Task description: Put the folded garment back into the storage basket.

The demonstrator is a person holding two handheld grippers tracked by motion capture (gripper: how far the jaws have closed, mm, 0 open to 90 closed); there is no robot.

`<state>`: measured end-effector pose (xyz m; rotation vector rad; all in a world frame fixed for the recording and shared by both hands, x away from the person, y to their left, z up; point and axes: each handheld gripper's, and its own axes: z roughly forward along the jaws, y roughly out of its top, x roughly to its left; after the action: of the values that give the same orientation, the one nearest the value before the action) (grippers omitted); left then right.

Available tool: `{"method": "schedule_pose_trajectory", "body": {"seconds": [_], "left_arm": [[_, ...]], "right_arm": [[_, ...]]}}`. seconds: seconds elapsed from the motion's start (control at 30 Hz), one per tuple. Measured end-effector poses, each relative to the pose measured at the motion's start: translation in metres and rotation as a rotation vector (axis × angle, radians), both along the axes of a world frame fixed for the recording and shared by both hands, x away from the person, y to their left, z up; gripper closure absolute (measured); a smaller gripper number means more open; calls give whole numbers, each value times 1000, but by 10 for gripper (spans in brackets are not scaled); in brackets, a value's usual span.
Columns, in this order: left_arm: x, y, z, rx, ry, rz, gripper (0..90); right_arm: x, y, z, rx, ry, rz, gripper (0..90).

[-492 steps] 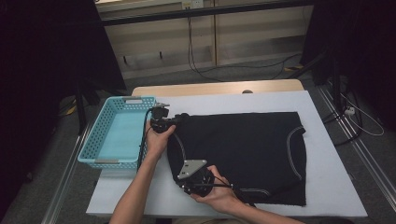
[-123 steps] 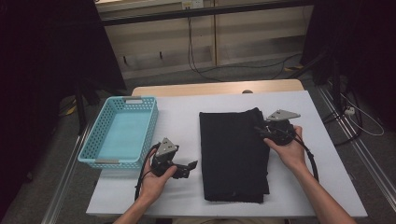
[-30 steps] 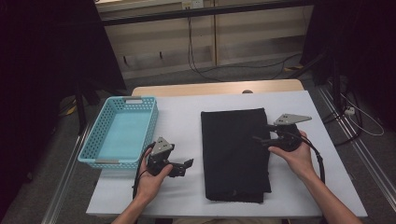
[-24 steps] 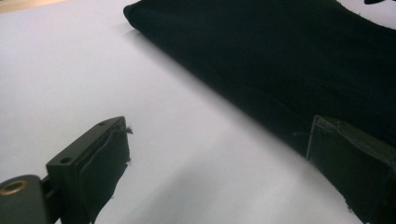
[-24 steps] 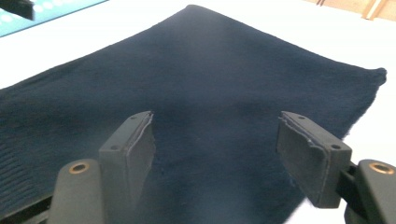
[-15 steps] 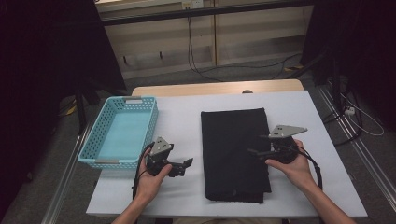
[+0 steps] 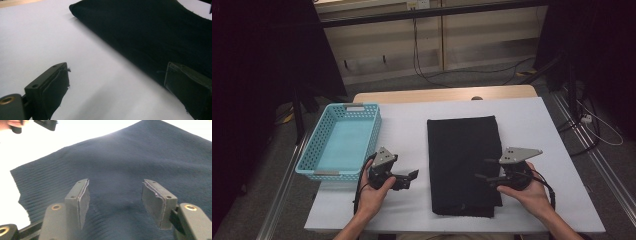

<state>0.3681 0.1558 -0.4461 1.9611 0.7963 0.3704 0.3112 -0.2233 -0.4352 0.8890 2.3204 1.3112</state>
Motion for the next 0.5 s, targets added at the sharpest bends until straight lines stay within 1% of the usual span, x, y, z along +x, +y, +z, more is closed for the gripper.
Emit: {"method": "schedule_pose_trajectory", "body": {"seconds": [0.03, 0.1, 0.23, 0.33, 0.4, 0.5], "left_arm": [[0, 0, 0, 3, 0, 1, 55], [0, 0, 0, 11, -3, 1, 54], [0, 1, -1, 14, -3, 8, 54], [-1, 0, -1, 10, 0, 3, 53], [-1, 0, -2, 17, -4, 0, 53], [0, 0, -2, 21, -4, -3, 53]], "right_arm": [[-2, 1, 1, -1, -4, 8, 409], [-8, 3, 0, 3, 2, 24, 417], [-22, 9, -4, -23, 19, 72, 427], [-31, 14, -7, -39, 30, 98, 423], [-37, 19, -8, -60, 33, 116, 424], [-42, 28, -9, -86, 43, 168, 440]]}}
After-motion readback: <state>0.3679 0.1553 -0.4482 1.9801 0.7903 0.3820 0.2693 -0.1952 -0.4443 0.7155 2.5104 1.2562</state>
